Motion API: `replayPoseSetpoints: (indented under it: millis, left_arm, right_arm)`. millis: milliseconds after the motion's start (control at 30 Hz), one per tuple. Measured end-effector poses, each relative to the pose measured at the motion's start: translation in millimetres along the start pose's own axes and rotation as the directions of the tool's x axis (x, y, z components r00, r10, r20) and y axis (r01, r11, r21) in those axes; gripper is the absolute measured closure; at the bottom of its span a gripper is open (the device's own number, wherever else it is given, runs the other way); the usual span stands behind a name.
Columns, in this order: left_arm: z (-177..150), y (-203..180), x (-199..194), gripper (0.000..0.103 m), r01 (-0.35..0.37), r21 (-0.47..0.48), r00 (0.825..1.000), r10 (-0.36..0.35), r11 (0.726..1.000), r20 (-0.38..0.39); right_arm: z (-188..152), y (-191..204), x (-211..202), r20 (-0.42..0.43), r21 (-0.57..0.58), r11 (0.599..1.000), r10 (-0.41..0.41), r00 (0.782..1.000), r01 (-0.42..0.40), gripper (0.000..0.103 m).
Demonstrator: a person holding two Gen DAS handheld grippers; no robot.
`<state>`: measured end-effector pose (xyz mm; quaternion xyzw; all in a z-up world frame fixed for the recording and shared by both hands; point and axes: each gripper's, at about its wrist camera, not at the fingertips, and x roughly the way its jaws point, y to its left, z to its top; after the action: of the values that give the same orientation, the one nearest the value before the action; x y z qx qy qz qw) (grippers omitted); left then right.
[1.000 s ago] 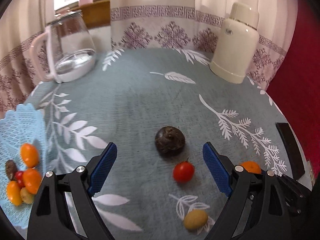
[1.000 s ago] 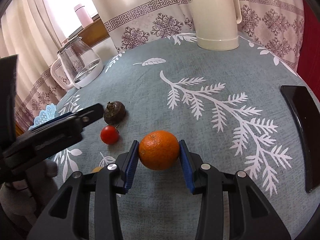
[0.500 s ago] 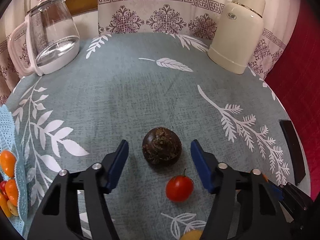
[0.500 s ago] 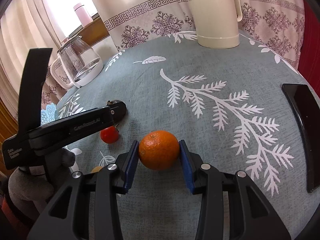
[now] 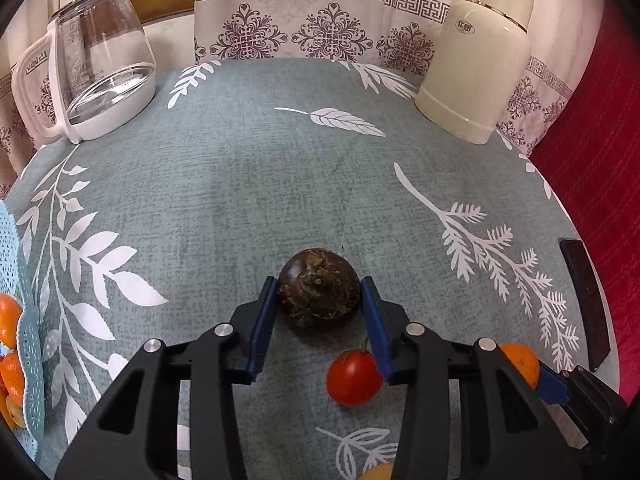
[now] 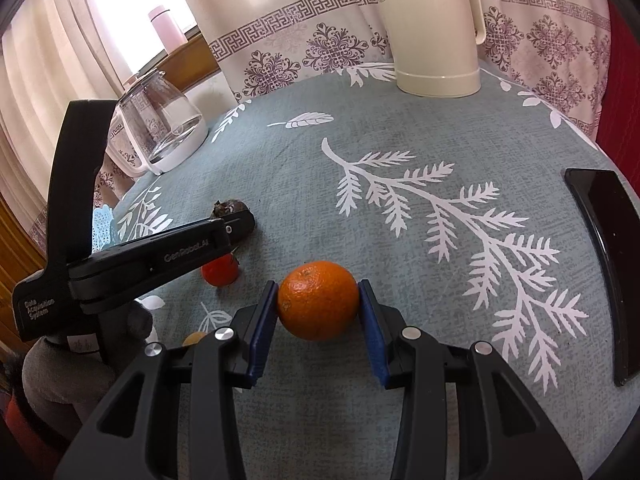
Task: Organize fruits
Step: 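Lower the left tool onto the second brown fruit and close while the right tool holds the orange, then carry the brown fruit into the blue basket with the left tool and open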
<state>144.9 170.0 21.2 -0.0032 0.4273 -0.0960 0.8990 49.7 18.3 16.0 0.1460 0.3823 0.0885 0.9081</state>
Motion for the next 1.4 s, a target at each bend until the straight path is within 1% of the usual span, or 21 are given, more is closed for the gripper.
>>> replayPoseSetpoints:
  millis: [200,300,600,900,1400]
  left_arm:
    - [-1.1,0.0,-9.4,0.060,-0.006,-0.001,1.000,0.006,1.000,0.020]
    - [-1.0,-1.2,-15.8,0.060,-0.022,0.007,0.999,0.022,1.000,0.037]
    - [-4.2,4.5,-35.3,0.060,-0.057,-0.009,0.996,0.058,0.998,0.075]
    - [-7.1,13.0,-56.7,0.060,-0.105,-0.026,0.988,0.107,0.994,0.114]
    - [-10.6,31.4,-90.3,0.060,-0.156,-0.073,0.972,0.166,0.985,0.169]
  right_arm:
    - [0.9,1.3,-0.8,0.006,0.000,1.000,0.002,1.000,-0.002,0.062]
    - [0.7,1.4,-2.2,0.011,0.000,1.000,0.004,1.000,-0.004,0.062]
    - [-0.8,1.2,-5.6,0.021,-0.004,1.000,0.007,1.000,-0.007,0.063]
    - [-1.2,3.3,-8.6,0.036,-0.013,1.000,0.007,0.999,-0.007,0.063]
    - [-1.8,4.5,-11.2,0.046,-0.020,1.000,0.009,0.999,-0.008,0.062]
